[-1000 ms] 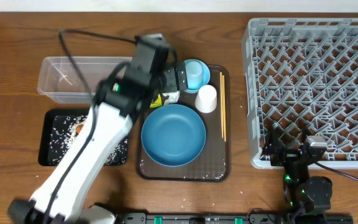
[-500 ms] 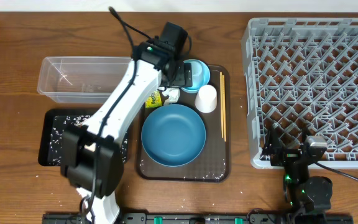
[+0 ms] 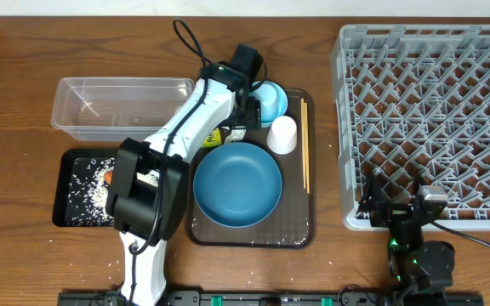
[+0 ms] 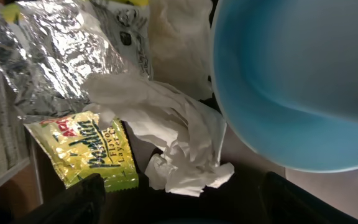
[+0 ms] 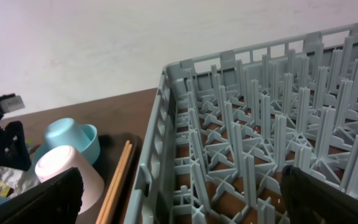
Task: Sort waste into correct bins and load items into the dishwasher rack
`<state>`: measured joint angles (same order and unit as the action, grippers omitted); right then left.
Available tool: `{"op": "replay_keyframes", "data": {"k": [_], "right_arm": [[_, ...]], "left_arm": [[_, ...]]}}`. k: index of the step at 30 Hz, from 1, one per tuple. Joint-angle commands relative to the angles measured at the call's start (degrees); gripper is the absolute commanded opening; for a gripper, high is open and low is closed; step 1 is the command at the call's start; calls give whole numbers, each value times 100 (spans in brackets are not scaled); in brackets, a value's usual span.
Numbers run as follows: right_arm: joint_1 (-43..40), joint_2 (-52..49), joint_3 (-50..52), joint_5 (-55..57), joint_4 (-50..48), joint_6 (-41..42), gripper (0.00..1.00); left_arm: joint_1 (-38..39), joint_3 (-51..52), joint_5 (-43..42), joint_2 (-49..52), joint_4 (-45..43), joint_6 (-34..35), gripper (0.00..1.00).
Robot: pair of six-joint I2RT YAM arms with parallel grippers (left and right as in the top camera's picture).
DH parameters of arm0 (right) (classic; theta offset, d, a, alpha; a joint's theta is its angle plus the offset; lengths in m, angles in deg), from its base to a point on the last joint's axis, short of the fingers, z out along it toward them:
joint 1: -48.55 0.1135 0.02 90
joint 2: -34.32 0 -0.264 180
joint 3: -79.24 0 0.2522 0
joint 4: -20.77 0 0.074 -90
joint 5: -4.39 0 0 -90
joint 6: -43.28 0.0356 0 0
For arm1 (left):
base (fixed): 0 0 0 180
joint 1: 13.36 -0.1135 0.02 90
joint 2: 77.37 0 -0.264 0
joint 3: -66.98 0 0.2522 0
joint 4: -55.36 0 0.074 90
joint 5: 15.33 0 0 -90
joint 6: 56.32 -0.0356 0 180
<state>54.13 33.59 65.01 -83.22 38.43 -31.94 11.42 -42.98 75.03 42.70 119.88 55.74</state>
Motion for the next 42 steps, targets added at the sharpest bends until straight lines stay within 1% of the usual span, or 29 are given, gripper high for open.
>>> {"op": "replay_keyframes", "data": {"k": [1, 3, 6, 10, 25, 26, 32, 34, 36, 37, 38, 39, 42], "right_arm": [[48, 24, 17, 57, 11, -72, 99], [48, 24, 17, 57, 11, -72, 99], [48, 24, 17, 57, 11, -72, 99], [50, 24, 17, 57, 11, -72, 99], [48, 24, 17, 57, 11, -72, 99], [48, 24, 17, 57, 11, -72, 99], [48, 24, 17, 57, 11, -72, 99], [48, 24, 17, 57, 11, -72, 99], [48, 24, 17, 57, 11, -70, 99], [48, 24, 17, 57, 11, -72, 99], [48, 24, 17, 57, 11, -72, 99], [48, 24, 17, 57, 11, -70, 99], [50, 24, 17, 57, 11, -72, 99]], "left_arm": [[-28, 9, 35, 50, 17, -39, 81], [-28, 20, 35, 50, 68, -39, 80], [-28, 35, 175, 50, 153, -39, 74], [-28, 37, 387, 50, 273, -42, 70], [-26, 299, 326, 50, -42, -42, 70], [-26, 299, 323, 50, -48, -42, 67], [-28, 299, 313, 50, -87, -39, 40], [-24, 299, 310, 50, -92, -42, 33], [-22, 297, 310, 46, -90, -39, 22], [-22, 297, 306, 26, -87, -39, 19], [-22, 295, 306, 2, -81, -39, 10], [-22, 291, 306, -44, -68, -39, 6], [-22, 291, 308, -271, -46, -39, 6]]}}
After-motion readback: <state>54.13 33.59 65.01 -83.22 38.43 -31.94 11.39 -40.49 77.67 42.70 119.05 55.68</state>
